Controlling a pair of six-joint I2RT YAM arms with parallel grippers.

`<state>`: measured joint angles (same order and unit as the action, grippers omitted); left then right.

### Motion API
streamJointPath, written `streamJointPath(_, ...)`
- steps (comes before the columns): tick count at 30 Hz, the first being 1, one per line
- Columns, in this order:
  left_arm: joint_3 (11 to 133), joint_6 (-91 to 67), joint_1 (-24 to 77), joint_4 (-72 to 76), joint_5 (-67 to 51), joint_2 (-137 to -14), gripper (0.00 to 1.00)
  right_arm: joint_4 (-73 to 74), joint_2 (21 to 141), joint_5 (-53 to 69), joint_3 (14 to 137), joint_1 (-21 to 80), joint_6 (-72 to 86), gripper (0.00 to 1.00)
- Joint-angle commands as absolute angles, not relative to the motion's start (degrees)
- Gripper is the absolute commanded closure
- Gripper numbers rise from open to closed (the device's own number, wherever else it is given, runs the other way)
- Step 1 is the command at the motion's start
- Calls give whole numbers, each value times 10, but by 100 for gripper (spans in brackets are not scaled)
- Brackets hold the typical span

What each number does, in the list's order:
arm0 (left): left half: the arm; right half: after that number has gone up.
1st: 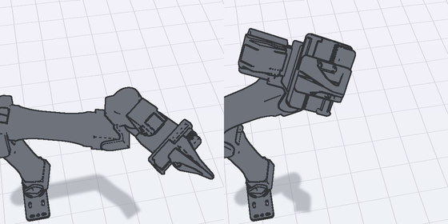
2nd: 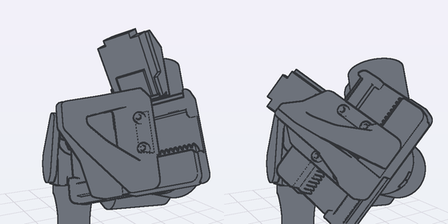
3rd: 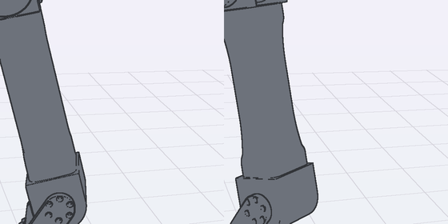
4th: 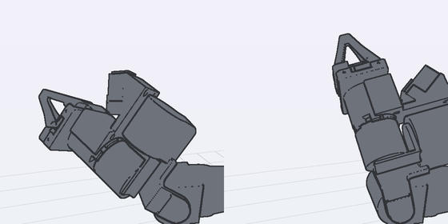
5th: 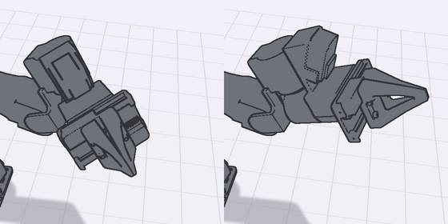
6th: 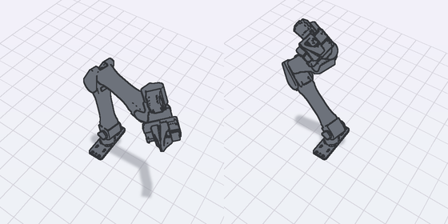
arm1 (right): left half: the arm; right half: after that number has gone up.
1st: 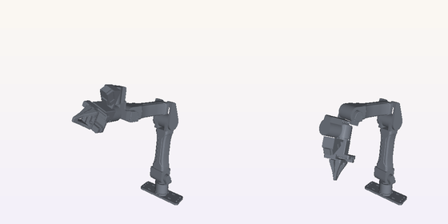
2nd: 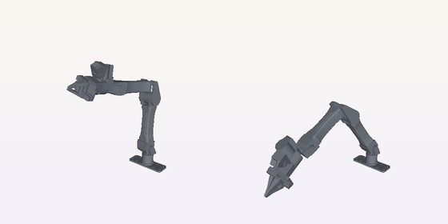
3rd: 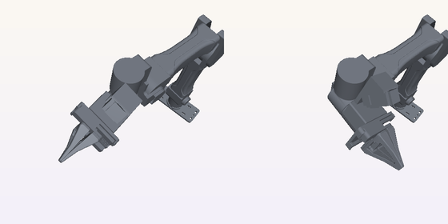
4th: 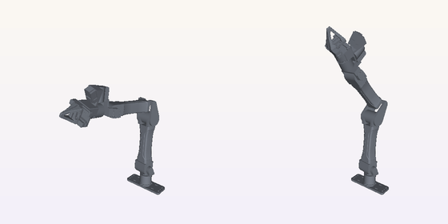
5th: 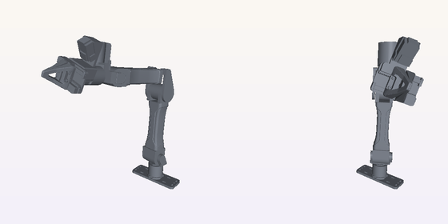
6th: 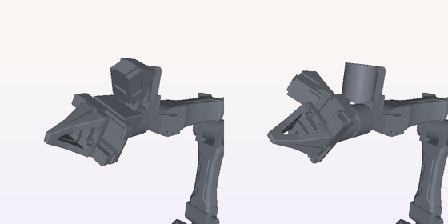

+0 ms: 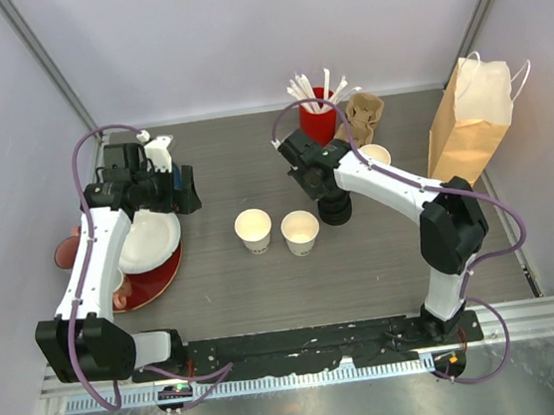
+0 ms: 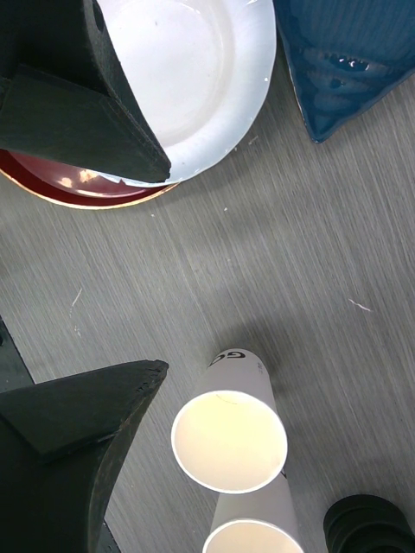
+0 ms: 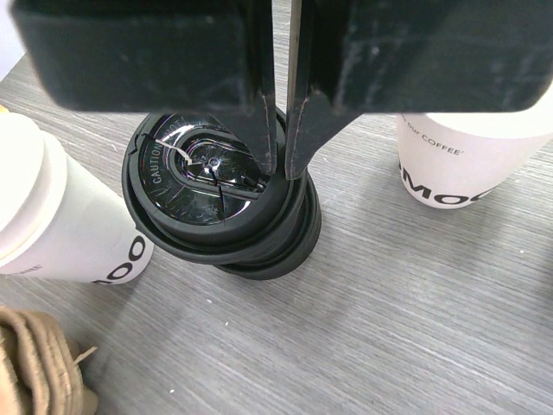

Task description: Pack the takeout coffee

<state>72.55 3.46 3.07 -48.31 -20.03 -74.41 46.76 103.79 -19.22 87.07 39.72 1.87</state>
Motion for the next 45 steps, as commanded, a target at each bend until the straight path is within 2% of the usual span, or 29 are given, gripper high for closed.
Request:
streamJointPath(1, 729, 38, 29, -483, -208, -732, 12, 475, 1000, -202, 903, 393, 23, 99)
streamJointPath(6, 729, 36, 29, -484, -214, -730, 11, 485, 968, -156, 935, 393, 5, 99)
streamJointPath(12, 736, 29, 28, -491, -229, -730, 11, 440, 929, -7, 975, 452, -61, 99)
streamJointPath(13, 740, 28, 28, -494, -229, -729, 11, 436, 931, 43, 976, 465, -75, 99)
streamJointPath(18, 741, 14, 26, -491, -212, -725, 11, 449, 974, 119, 1010, 508, -112, 99)
streamJointPath(32, 712, 4, 10, -461, -205, -720, 10, 475, 1091, 123, 1065, 540, -143, 99)
streamJointPath(45, 713, 4, 10, -460, -208, -722, 10, 475, 1107, 134, 1055, 543, -135, 99)
